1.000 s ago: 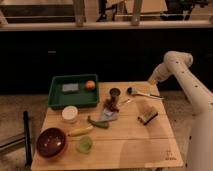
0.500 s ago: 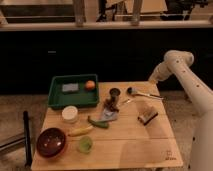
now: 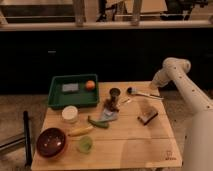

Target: Wipe tray with brush

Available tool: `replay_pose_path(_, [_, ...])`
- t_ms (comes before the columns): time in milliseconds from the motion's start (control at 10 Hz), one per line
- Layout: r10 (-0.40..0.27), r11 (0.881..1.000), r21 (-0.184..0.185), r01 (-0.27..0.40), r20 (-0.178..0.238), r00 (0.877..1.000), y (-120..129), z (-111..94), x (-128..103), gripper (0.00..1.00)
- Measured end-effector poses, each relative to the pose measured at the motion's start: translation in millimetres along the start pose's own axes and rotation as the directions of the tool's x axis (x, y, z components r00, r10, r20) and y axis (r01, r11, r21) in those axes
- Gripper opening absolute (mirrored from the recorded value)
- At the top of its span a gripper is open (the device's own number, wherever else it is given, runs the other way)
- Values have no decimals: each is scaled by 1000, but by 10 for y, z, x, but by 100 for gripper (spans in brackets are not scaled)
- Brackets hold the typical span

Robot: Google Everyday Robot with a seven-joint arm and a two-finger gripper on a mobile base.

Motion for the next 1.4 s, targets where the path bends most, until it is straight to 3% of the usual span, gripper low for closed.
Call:
replay_pose_path(500, [12,999,-45,-14,-47,999,-52,268,116,80])
replay_pose_path(900, [9,997,-74,-15,-74,997,70,412,64,80])
replay_pose_path(1400, [-14,998,-54,11,-62,998,113,538,71,80])
